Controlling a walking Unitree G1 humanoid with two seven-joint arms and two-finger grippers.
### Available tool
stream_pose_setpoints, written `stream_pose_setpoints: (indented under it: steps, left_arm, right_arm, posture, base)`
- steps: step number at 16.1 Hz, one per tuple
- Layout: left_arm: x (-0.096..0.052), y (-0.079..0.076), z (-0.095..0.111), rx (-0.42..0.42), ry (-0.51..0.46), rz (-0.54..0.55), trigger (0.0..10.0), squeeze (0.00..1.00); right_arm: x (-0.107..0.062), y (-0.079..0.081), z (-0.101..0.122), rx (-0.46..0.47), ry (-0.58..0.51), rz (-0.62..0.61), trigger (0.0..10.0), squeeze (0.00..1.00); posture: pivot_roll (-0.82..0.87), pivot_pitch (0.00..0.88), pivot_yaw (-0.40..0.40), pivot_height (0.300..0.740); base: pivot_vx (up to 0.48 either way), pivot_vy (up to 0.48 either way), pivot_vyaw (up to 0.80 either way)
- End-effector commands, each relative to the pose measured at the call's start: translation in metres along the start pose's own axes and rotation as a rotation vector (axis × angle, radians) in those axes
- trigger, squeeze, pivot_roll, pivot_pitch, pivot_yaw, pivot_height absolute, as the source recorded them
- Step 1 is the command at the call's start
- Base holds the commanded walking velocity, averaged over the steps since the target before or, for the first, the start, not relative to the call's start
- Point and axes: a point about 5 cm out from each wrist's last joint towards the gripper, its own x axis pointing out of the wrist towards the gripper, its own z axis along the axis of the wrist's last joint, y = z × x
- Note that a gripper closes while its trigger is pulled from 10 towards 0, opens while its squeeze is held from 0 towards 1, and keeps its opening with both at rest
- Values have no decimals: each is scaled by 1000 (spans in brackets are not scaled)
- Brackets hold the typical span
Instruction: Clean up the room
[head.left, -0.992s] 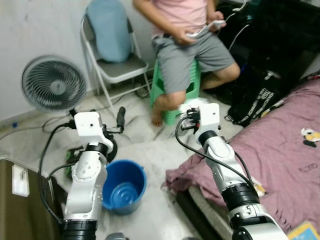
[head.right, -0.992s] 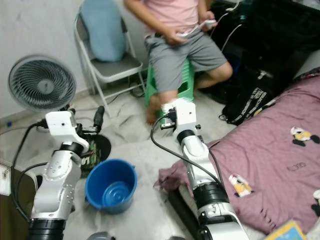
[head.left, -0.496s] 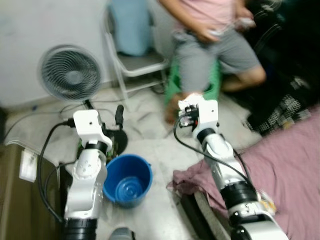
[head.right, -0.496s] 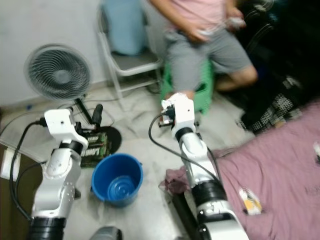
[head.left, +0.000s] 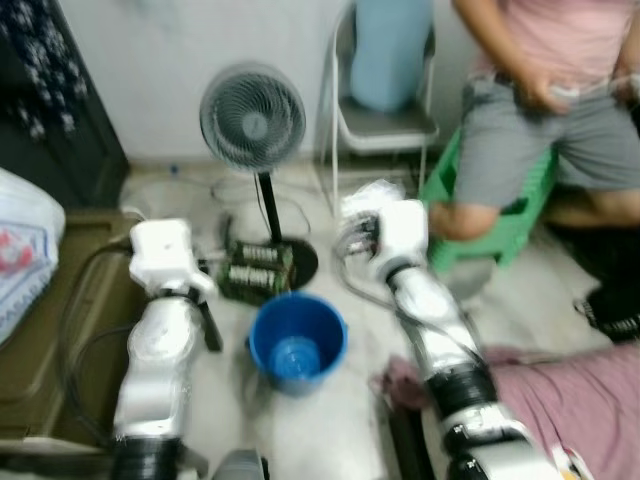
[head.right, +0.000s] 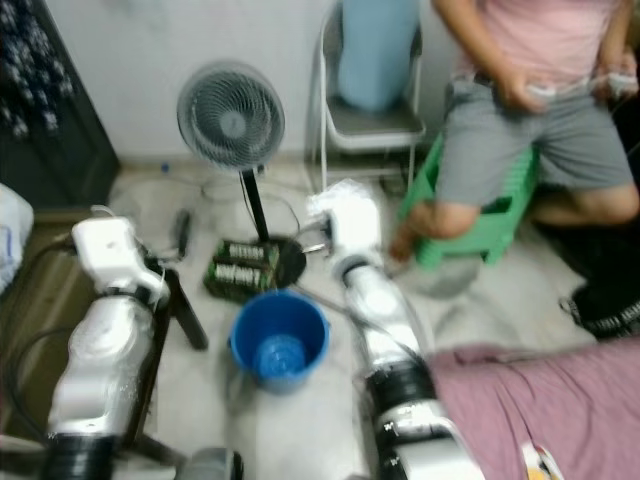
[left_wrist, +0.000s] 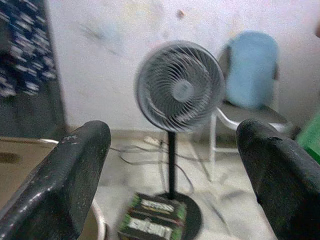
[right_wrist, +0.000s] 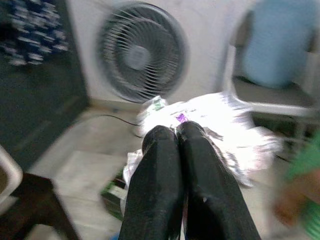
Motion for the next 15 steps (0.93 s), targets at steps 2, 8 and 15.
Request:
stream_pose_setpoints:
  steps: [2,8,15]
  left_arm:
    - [0,-7,0,-6,-1,-20,10000,0]
    - [-1,-11,3,-25,-23,-63,10000,0]
    - [0,-11,4,-25,-24,-68,10000,0]
  right_arm:
    - [0,-9,5,-18,-13,-17,10000,0]
    - [0,-9,4,-2,-10,-26,10000,0]
    - [1,-9,5,-9,-13,-26,10000,0]
  posture:
    - [-14,0,-26,740]
    - [-13,0,-26,740]
    - [-15,0,-26,740]
  base:
    - [0,0,553]
    - [0,0,0]
    - [34,0,0]
